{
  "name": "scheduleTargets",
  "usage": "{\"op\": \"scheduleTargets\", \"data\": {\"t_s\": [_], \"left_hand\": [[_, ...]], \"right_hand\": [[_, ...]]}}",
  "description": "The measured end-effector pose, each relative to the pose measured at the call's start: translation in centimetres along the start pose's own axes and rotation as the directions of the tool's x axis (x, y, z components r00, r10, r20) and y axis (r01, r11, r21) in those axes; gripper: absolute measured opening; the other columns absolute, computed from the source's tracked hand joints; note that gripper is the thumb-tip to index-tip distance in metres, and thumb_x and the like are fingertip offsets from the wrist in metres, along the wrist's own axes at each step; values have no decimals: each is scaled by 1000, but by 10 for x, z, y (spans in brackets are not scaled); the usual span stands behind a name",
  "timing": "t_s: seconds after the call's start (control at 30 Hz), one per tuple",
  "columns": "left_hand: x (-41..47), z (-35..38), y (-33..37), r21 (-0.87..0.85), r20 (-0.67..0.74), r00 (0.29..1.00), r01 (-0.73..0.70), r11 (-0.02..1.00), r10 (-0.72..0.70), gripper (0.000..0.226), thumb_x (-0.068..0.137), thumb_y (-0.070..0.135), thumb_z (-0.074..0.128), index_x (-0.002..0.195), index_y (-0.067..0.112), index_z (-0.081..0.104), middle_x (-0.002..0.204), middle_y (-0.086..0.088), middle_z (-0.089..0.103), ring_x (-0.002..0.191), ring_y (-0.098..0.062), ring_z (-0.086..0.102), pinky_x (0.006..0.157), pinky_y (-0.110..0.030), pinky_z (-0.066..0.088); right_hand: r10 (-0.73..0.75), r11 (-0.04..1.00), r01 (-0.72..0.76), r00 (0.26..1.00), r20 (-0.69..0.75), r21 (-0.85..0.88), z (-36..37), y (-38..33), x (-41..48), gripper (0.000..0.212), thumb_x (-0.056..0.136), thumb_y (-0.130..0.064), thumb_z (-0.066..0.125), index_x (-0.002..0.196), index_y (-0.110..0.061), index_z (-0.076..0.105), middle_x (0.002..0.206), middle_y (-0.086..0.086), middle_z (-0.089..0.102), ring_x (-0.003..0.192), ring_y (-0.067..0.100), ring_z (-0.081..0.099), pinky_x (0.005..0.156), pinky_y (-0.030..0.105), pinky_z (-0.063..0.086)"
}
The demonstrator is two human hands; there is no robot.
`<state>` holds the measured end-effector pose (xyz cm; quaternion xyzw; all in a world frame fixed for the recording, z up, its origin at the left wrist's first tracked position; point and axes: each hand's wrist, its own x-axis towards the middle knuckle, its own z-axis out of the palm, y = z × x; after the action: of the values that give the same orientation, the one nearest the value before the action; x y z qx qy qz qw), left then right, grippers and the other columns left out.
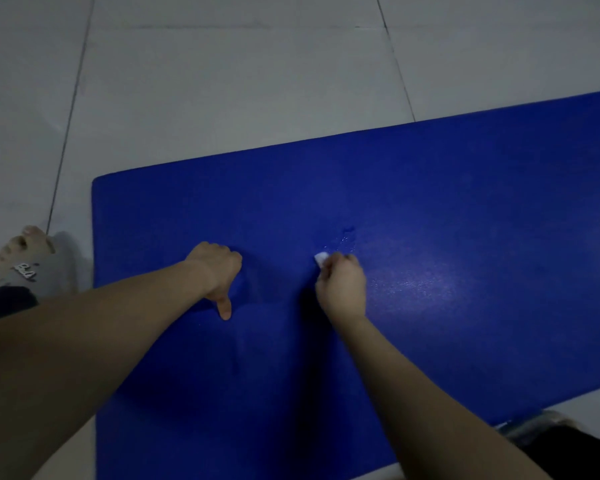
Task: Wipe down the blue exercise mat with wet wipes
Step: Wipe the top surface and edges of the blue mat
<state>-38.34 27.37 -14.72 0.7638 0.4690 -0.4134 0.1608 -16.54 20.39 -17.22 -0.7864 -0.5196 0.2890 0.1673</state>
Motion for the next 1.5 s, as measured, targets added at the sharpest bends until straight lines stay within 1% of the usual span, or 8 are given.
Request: {"op": "scheduleTargets", "data": {"t_s": [0.3,0.53,0.8,1.0,1.2,1.33,1.4,1.5], "left_hand": [[-3,-4,4,-31,37,999,30,999,-29,91,55,67,88,122,19,50,108,2,55,97,-18,57,90,-35,53],[-2,-4,3,-45,48,999,27,999,-24,91,56,65,89,124,18,50,111,2,54,101,-18,56,92,-36,54],[-1,3,0,-84,28,999,19,996,-17,94,55,63,90,127,18,49,116,1,53,104,-19,54,95,-37,52],[0,4,-1,-82,18,1000,9,997,-8,98,56,65,89,130,17,47,119,-1,52,106,-20,54,95,-37,52],[-3,9,-4,-105,-34,999,-14,994,11,100,54,65,90,131,18,46,120,-2,53,106,-20,54,95,-37,51],[-4,9,-5,-115,-26,1000,-11,993,8,100,55,64,90,132,19,46,122,-3,53,106,-21,54,93,-36,49],[-5,8,-5,-123,-22,1000,-11,992,8,98,55,64,90,131,19,46,121,-2,53,105,-21,53,91,-35,49],[-7,3,-3,-122,-12,1000,-7,993,6,96,55,64,90,128,19,48,114,0,51,101,-19,52,92,-35,50]], "right_hand": [[-321,939,340,921,219,-51,40,-33,-44,14,96,-7,55,92,-14,67,86,2,42,55,17,37,51,24,26],[10,999,-12,998,-56,-49,-13,26,35,25,99,-28,59,91,-6,69,98,18,63,83,38,63,73,37,48],[224,971,-237,946,-235,-29,-62,73,89,38,103,-35,52,80,-6,59,89,14,54,72,30,49,57,28,28],[80,997,-82,985,-155,-8,-18,8,51,20,100,-16,53,101,-2,66,104,15,55,90,36,58,77,34,42],[-80,997,81,996,-23,16,26,-39,-1,19,97,-10,51,104,-7,69,103,13,56,80,36,59,71,34,42],[-221,975,223,967,128,2,49,-48,-20,23,100,-13,49,111,-10,69,99,4,52,64,14,45,59,20,34],[-254,965,260,957,143,-25,48,-45,-17,21,102,-16,47,101,-8,66,93,1,45,58,8,35,52,19,24],[-227,972,230,972,55,-48,32,-32,3,21,103,-19,49,92,-7,63,93,4,48,59,17,40,57,27,30]]}}
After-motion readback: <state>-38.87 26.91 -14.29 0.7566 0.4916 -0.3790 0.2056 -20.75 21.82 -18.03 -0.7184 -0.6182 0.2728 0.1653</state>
